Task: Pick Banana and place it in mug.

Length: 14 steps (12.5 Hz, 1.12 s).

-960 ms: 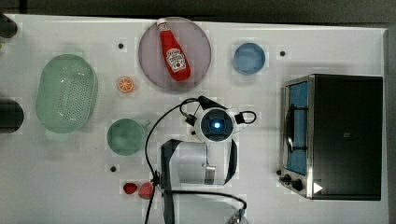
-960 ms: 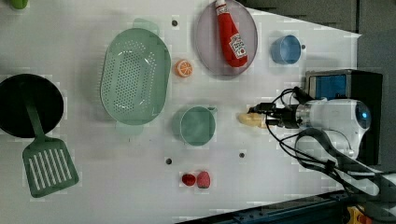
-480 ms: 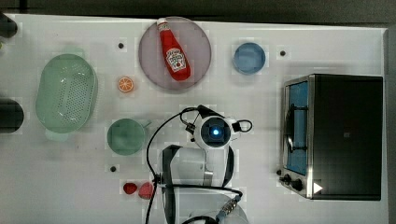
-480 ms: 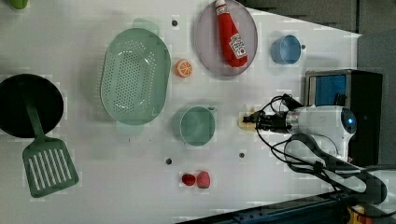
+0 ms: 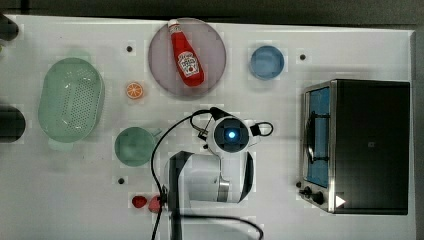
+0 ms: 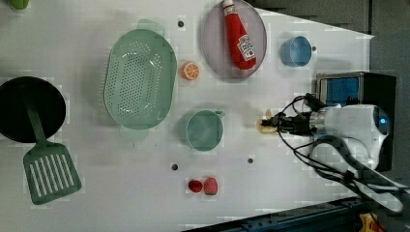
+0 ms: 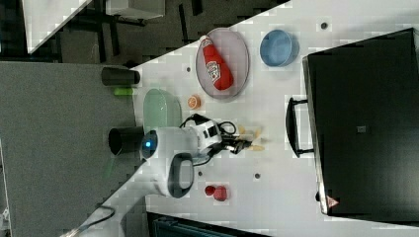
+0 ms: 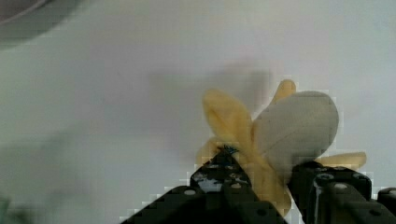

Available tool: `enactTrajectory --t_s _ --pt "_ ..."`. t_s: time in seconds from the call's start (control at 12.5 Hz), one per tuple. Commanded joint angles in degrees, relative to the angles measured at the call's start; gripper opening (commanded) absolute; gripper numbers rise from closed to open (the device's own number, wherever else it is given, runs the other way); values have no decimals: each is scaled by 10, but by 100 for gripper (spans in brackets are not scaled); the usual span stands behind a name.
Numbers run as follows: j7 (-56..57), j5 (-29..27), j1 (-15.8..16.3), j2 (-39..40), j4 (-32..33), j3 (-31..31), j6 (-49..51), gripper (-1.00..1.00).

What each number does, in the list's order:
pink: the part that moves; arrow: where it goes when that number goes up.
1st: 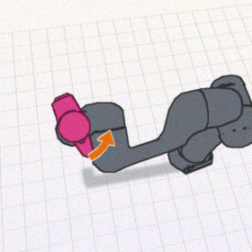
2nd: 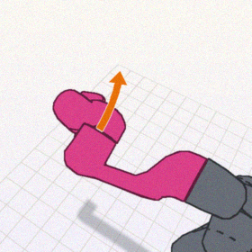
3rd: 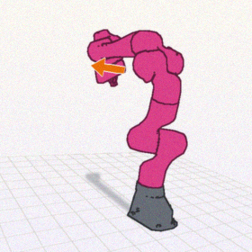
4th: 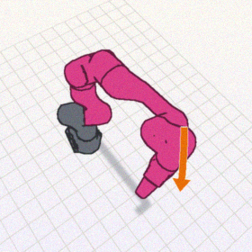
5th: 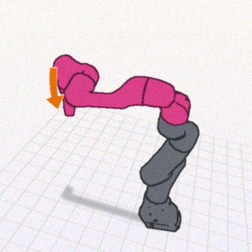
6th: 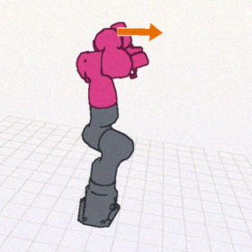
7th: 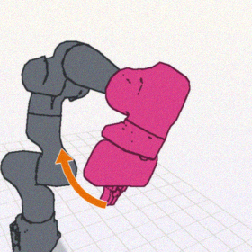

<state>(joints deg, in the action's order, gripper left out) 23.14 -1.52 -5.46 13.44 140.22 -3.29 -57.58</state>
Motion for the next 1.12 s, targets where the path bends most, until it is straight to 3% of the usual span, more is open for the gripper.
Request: enactTrajectory --t_s 0.08,0.48,0.72,1.12 --pt "14 7 -11 -126 -53 1 123 -42" --pt "14 7 -9 -232 -132 -10 315 -42" --pt "12 7 -1 -260 -136 -50 320 -42" --pt "10 6 10 -246 -136 -177 328 -42"
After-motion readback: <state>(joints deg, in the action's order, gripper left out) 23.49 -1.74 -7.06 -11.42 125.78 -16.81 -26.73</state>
